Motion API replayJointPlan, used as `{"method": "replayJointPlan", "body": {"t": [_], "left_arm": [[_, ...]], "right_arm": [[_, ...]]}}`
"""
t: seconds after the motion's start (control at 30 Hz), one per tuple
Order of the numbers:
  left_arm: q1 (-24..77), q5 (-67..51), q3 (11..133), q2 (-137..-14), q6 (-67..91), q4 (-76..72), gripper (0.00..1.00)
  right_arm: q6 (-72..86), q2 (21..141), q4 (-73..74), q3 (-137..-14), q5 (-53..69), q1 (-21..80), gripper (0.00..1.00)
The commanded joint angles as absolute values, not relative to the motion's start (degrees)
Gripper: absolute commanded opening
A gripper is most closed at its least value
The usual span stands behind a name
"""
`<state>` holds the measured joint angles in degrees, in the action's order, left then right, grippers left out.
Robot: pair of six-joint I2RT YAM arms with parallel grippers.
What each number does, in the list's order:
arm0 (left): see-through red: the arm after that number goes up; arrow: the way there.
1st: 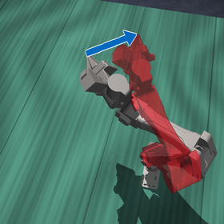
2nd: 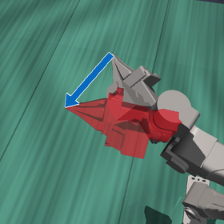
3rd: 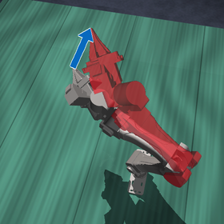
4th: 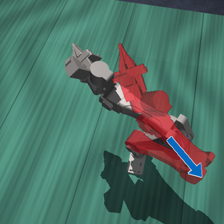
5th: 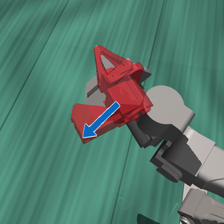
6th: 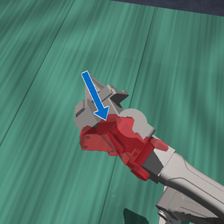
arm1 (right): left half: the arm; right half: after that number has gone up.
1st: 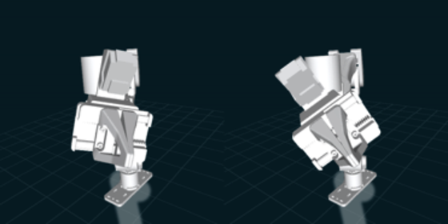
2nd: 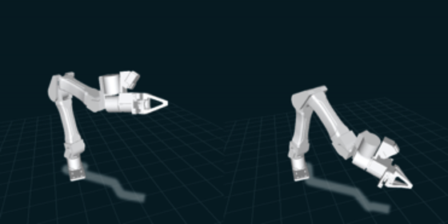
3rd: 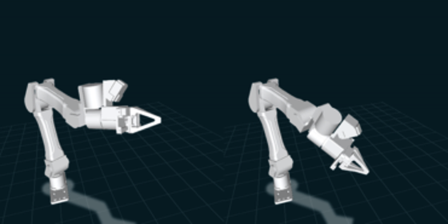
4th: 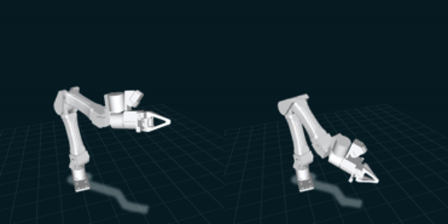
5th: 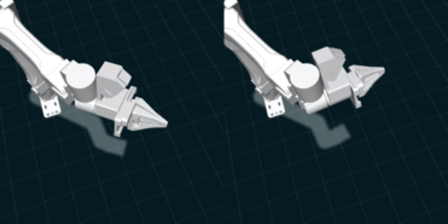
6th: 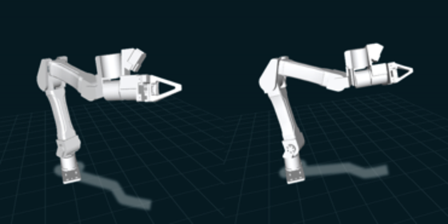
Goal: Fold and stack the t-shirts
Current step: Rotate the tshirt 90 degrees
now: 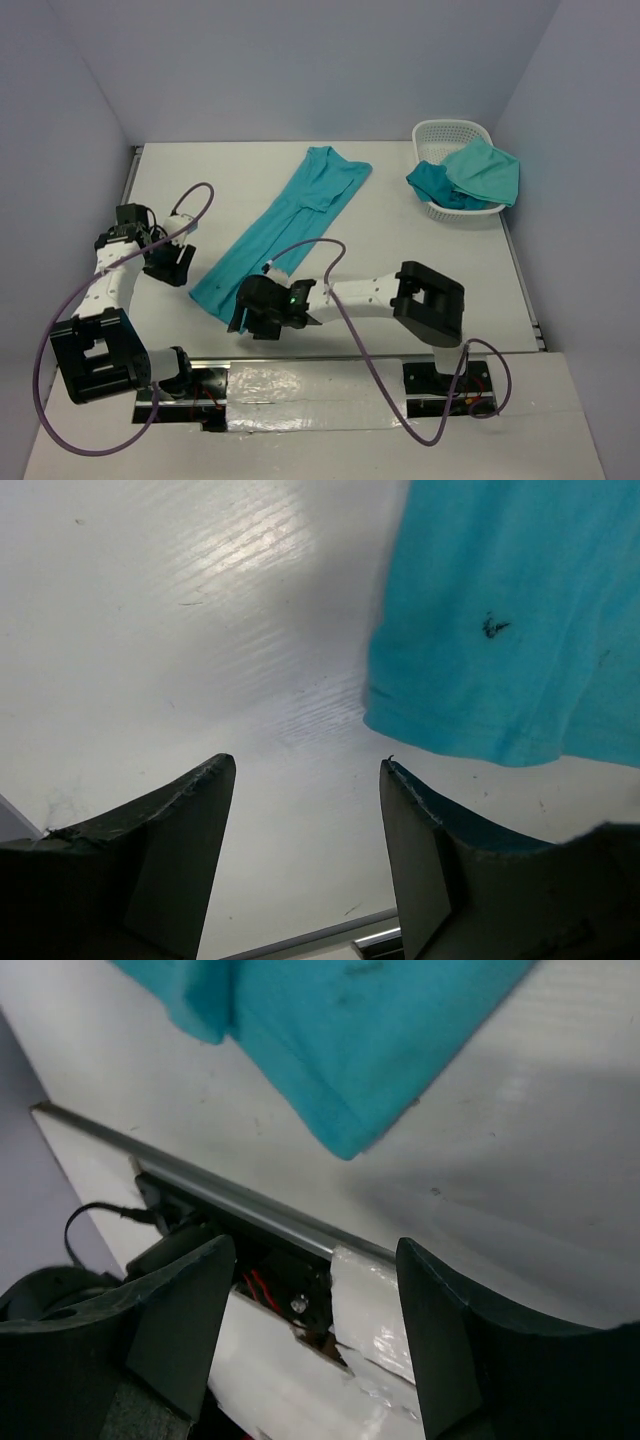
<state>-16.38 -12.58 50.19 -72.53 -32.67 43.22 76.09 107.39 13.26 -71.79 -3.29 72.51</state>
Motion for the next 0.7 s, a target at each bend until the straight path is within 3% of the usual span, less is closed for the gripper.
{"method": "replayJointPlan", "body": {"t": [0.0, 0.2, 0.57, 0.67], "left_arm": [[-16.79, -13.62, 50.98, -71.11, -32.26, 41.92, 0.72], [-16.88, -15.38, 51.24, -71.01, -32.43, 41.31, 0.72], [-16.96, -16.08, 50.1, -68.82, -35.06, 41.92, 0.73], [-16.96, -15.65, 49.48, -68.12, -35.77, 41.75, 0.73]], "right_arm": [[88.41, 110.64, 14.93, -76.27, -8.17, 73.91, 0.73], [89.82, 118.2, 18.45, -81.99, -7.73, 72.95, 0.71], [93.17, 120.14, 20.92, -79.01, -8.88, 69.52, 0.65], [91.76, 121.98, 19.52, -79.63, -7.21, 69.52, 0.5]]}}
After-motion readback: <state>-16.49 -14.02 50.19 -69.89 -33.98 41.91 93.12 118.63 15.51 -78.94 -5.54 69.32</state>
